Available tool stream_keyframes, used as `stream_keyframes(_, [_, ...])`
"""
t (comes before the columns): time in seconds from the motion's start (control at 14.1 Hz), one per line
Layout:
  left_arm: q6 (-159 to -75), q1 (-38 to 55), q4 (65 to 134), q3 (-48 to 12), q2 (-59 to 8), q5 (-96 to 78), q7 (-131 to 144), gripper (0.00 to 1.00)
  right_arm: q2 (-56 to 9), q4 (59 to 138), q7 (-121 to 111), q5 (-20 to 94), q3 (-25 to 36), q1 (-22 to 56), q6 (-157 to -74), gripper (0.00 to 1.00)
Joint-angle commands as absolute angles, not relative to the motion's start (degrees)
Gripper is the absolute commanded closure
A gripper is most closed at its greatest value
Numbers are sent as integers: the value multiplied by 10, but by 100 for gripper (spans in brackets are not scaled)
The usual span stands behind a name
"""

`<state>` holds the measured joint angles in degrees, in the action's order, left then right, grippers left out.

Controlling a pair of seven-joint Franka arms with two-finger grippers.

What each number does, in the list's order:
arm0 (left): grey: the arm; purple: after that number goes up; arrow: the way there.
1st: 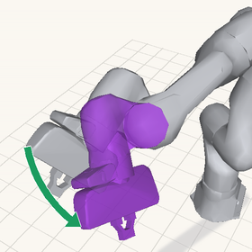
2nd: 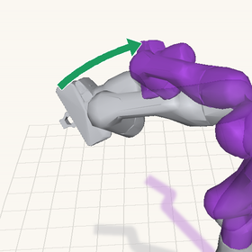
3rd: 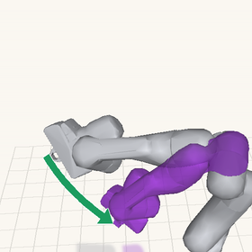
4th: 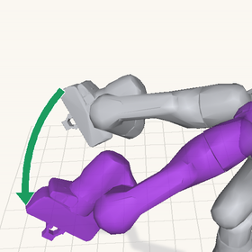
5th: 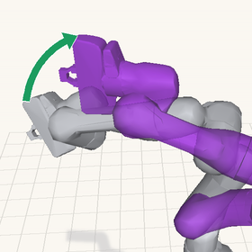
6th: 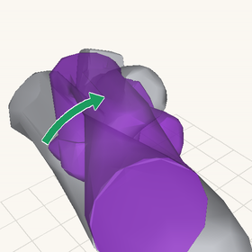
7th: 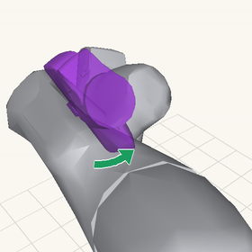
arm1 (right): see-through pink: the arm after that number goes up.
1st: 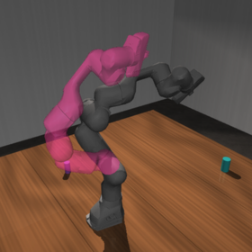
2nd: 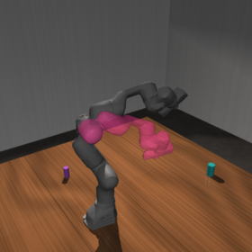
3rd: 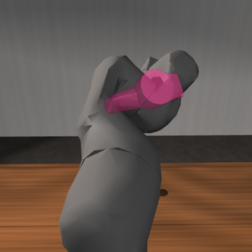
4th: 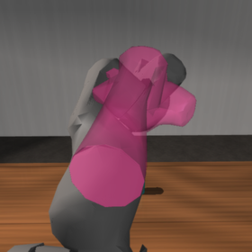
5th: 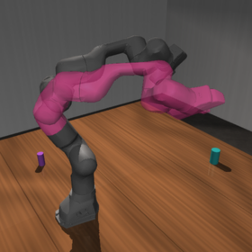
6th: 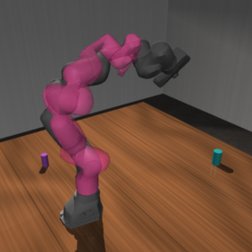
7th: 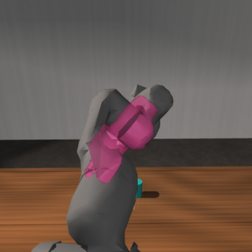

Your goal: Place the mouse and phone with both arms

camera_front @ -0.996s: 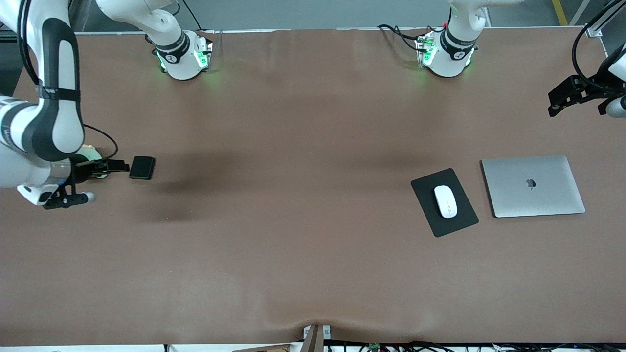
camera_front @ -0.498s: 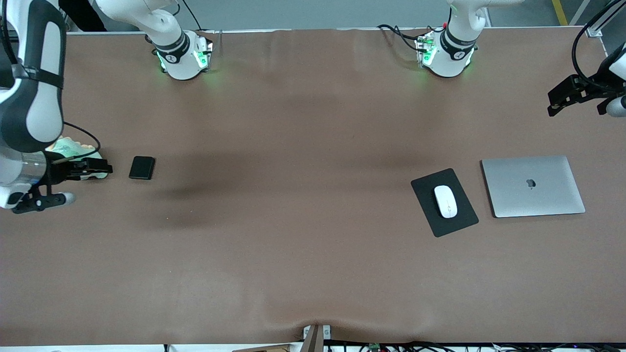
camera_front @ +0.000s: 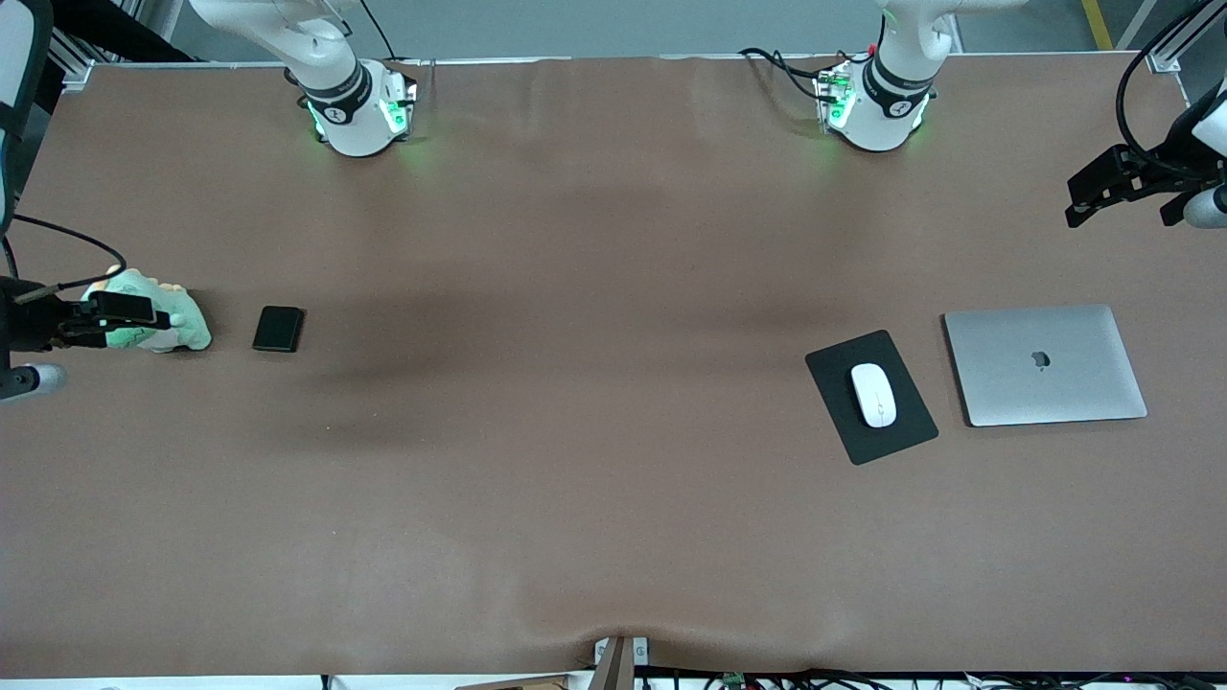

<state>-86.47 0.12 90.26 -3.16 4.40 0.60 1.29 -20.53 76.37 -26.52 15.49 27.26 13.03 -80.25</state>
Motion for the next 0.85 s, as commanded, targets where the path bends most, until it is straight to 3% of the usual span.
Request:
stream_keyframes(0.0, [-860,1,899,-32,47,-16,17,0,-184,749,-263,157,250,107,-774,0])
stream_keyframes(0.5, [-860,5,899,-45,45,-15,46,0,-120,744,-121,117,200,99,-730,0])
stream_keyframes(0.78, [-860,4,899,-46,42,-13,45,0,-75,748,2,66,119,77,-713,0])
